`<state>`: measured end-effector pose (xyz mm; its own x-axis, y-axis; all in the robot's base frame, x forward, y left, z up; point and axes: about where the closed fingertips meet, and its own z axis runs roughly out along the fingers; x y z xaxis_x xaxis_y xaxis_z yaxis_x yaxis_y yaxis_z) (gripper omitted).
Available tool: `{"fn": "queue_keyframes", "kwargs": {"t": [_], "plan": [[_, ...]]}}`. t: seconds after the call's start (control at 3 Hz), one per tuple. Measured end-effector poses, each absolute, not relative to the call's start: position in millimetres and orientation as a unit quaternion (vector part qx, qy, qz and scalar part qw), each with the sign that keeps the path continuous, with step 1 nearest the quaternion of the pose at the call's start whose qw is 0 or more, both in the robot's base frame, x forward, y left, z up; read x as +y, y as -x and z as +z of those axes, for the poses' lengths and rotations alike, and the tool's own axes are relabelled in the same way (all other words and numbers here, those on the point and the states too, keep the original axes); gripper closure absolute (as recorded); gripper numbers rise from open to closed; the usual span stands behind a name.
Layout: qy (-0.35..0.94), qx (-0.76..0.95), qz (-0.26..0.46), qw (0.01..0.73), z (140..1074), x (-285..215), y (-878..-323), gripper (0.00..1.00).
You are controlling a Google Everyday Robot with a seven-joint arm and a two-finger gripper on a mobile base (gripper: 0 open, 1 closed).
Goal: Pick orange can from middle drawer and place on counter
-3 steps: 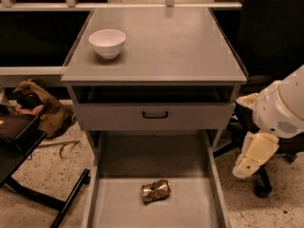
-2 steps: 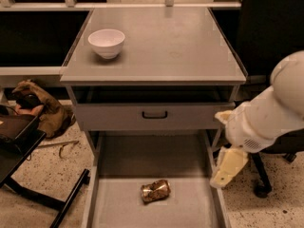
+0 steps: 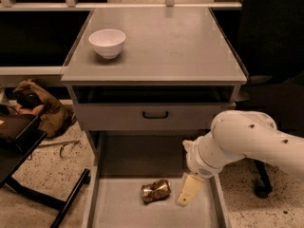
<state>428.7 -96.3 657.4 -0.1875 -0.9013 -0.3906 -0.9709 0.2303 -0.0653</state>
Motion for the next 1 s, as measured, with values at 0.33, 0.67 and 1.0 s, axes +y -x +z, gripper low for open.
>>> {"fn": "queue_keyframes", "kwargs": {"t": [0.33, 0.67, 1.0], "plan": [[0.612, 0.764, 0.099, 0.176, 657.3, -96.3, -428.7, 0.0], [0.604, 0.769, 0.114, 0.176, 627.5, -102.8, -434.7, 0.0], [0.592, 0.777, 0.125, 0.173, 571.1, -116.1, -450.0, 0.0]]}}
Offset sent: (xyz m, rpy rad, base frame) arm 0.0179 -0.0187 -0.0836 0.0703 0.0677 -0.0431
